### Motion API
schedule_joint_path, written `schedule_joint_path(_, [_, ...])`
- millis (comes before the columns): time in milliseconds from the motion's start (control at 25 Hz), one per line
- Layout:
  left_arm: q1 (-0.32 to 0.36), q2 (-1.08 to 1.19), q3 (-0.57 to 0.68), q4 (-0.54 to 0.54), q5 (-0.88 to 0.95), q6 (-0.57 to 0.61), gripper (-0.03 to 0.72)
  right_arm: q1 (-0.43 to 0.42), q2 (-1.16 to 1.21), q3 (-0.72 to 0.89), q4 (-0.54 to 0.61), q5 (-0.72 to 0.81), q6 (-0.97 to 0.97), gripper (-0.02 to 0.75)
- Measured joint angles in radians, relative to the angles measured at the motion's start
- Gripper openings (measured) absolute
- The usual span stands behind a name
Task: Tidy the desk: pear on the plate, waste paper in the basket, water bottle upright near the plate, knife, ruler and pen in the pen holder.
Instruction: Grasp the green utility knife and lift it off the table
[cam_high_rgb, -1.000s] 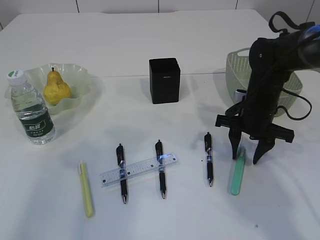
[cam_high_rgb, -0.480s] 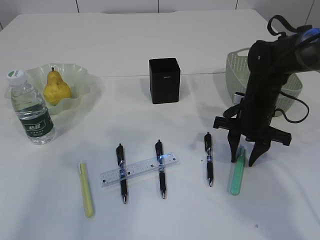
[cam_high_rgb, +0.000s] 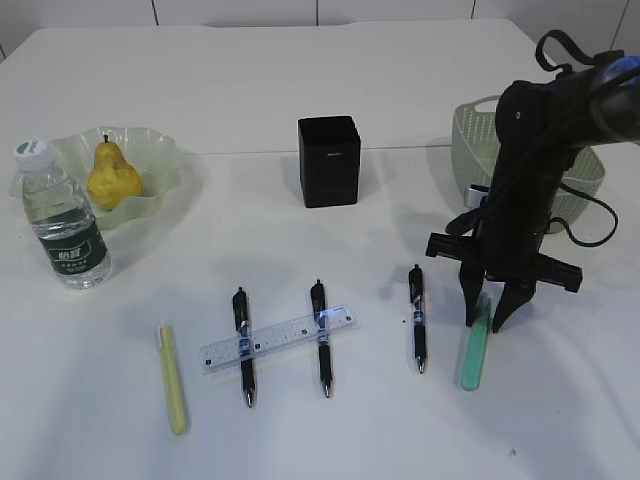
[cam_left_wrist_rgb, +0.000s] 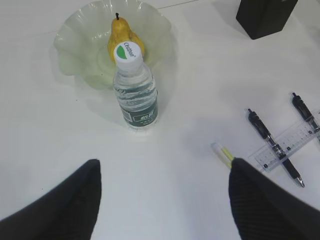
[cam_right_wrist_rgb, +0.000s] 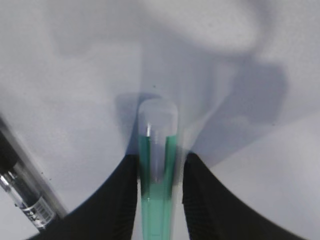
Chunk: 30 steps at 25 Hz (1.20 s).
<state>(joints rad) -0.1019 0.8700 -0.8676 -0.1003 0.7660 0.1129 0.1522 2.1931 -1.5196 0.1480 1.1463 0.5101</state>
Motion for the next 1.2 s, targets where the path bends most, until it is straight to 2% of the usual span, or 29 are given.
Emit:
schedule_joint_path(160, [0.0,0.0,0.0,0.0,0.0,0.0,0.561,0.0,0.0,0.0,0.0,0.0,0.0,0.205])
schedule_joint_path(520, [0.0,0.0,0.0,0.0,0.001,0.0,0.561,0.0,0.0,0.0,0.0,0.0,0.0,0.157])
schedule_joint_path(1200, [0.0,0.0,0.0,0.0,0.001,0.0,0.561,0.0,-0.002,0.0,-0.022,0.017,-0.065,0.155])
